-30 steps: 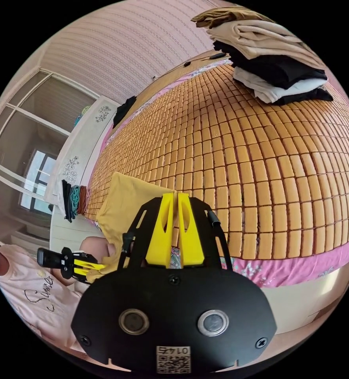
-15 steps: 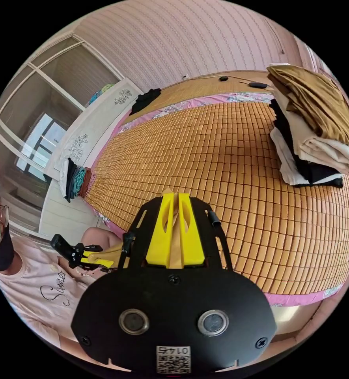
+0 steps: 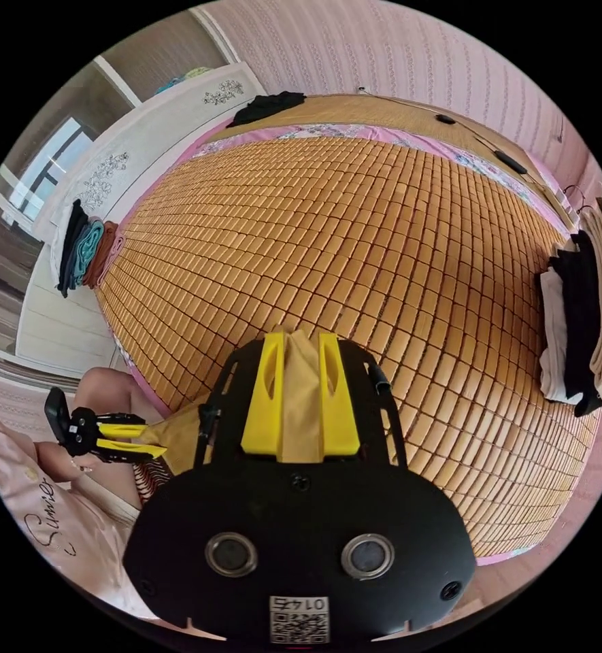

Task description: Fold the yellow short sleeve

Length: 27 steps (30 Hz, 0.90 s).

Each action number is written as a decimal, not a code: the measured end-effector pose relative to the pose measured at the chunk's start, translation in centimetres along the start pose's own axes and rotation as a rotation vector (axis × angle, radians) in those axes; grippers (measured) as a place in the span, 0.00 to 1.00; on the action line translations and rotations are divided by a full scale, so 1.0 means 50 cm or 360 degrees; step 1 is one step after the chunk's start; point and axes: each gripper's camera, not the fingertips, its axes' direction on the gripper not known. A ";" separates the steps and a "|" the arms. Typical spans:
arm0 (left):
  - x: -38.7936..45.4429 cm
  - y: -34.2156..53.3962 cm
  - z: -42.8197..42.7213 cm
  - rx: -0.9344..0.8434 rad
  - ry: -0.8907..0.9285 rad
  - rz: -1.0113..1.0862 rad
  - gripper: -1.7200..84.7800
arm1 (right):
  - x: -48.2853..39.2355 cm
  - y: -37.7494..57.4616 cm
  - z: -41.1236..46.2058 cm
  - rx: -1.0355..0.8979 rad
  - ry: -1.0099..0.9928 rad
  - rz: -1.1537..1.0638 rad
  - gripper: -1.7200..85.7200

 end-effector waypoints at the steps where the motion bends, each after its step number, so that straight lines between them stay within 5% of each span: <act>1: -0.004 0.001 -0.007 0.0002 -0.0011 0.0001 0.10 | -0.009 -0.005 0.009 -0.0054 0.0070 -0.0056 0.14; 6: -0.030 -0.011 -0.069 0.0179 -0.0105 0.0041 0.13 | -0.060 -0.035 0.081 -0.0268 0.0163 -0.0269 0.20; 12: -0.019 -0.081 -0.061 0.0229 -0.0093 0.0217 0.20 | -0.079 -0.073 0.094 -0.0298 -0.0058 -0.0294 0.10; 23: -0.032 -0.170 -0.038 0.0071 0.0049 0.0619 0.22 | -0.160 0.021 -0.140 0.0192 -0.0239 -0.0692 0.07; 27: -0.021 -0.183 -0.045 -0.0050 0.0245 0.0828 0.14 | -0.192 0.052 -0.206 0.0271 -0.0288 -0.0776 0.07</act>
